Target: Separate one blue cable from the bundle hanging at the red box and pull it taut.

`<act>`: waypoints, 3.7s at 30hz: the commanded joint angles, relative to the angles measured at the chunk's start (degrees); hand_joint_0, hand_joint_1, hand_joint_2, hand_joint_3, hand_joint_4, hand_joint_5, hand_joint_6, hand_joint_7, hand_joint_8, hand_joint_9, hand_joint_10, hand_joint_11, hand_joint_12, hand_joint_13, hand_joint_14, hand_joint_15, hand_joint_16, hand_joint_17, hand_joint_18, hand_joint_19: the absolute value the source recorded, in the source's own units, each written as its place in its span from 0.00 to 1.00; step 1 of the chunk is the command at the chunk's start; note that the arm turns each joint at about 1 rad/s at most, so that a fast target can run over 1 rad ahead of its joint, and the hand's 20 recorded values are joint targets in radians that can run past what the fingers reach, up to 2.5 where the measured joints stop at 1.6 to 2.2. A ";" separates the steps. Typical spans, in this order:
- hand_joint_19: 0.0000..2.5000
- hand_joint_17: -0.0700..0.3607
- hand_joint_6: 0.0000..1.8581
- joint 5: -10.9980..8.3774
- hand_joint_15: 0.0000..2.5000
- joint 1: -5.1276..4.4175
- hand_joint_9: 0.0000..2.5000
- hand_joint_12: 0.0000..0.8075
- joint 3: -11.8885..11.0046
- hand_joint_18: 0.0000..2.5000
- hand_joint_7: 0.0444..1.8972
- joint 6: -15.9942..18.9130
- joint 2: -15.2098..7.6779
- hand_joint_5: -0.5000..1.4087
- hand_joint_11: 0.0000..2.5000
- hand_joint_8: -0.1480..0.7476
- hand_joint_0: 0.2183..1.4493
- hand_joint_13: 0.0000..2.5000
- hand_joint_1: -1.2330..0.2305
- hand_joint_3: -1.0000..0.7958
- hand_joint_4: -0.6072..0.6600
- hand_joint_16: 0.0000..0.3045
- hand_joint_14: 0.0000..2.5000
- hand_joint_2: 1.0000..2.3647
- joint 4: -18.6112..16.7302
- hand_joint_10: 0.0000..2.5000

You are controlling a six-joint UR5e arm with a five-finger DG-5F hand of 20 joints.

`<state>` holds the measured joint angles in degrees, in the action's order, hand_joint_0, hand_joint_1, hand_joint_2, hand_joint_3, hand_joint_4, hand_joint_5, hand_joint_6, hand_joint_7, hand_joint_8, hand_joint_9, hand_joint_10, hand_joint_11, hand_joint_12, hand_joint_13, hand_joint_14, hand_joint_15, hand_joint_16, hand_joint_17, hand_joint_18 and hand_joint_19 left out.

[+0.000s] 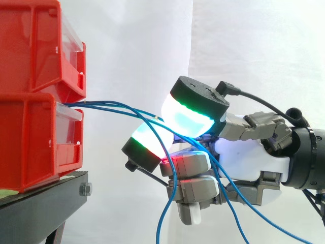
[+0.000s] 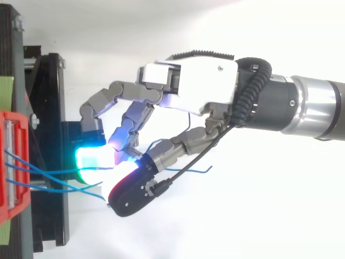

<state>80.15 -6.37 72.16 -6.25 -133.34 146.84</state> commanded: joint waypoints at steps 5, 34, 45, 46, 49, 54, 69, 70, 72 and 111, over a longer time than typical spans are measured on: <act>0.33 0.42 0.47 0.27 0.69 0.13 0.41 0.47 0.00 0.37 0.59 0.18 0.01 0.16 0.70 0.49 0.50 0.45 0.22 0.28 0.54 0.16 0.00 0.00 0.99 0.00; 0.32 0.44 0.46 4.49 0.64 2.06 0.36 0.52 0.00 0.36 0.56 -1.93 4.85 0.15 0.66 0.53 0.26 0.41 0.28 0.28 0.58 0.17 0.00 0.00 11.63 0.00; 0.33 0.42 0.46 4.14 0.62 2.06 0.37 0.50 0.00 0.36 0.61 -2.01 4.76 0.16 0.66 0.51 0.36 0.41 0.31 0.35 0.54 0.16 0.01 0.01 11.45 0.00; 0.33 0.43 0.46 4.14 0.62 2.06 0.37 0.49 0.00 0.36 0.63 -2.01 4.76 0.16 0.66 0.51 0.37 0.41 0.29 0.37 0.53 0.17 0.01 0.01 11.45 0.00; 0.33 0.43 0.46 4.23 0.62 1.98 0.36 0.50 0.00 0.36 0.62 -2.10 4.76 0.16 0.65 0.51 0.39 0.41 0.25 0.39 0.53 0.17 0.01 0.01 11.36 0.00; 0.32 0.43 0.46 4.23 0.62 2.06 0.34 0.50 0.00 0.35 0.61 -1.84 4.76 0.15 0.63 0.51 0.47 0.40 0.21 0.31 0.54 0.17 0.01 0.00 10.48 0.00; 0.33 0.45 0.43 3.61 0.59 2.06 0.34 0.53 -0.26 0.36 0.57 -1.40 4.76 0.17 0.60 0.54 0.23 0.40 0.44 0.28 0.60 0.18 0.00 0.00 7.41 0.00; 0.33 0.45 0.43 3.35 0.59 2.15 0.34 0.54 -0.88 0.36 0.56 -1.40 4.76 0.17 0.61 0.54 0.23 0.40 0.45 0.28 0.60 0.18 0.00 0.00 7.41 0.00; 0.34 0.44 0.42 3.08 0.58 2.06 0.34 0.51 -0.97 0.35 0.58 -1.40 4.67 0.17 0.62 0.53 0.26 0.40 0.47 0.28 0.59 0.17 0.01 0.00 7.41 0.00; 0.36 0.43 0.41 1.24 0.57 1.36 0.34 0.49 -0.44 0.33 0.62 -1.31 4.67 0.17 0.61 0.52 0.32 0.38 0.48 0.35 0.57 0.17 0.01 0.01 8.81 0.00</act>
<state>81.45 -5.00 71.73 -7.56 -128.68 155.60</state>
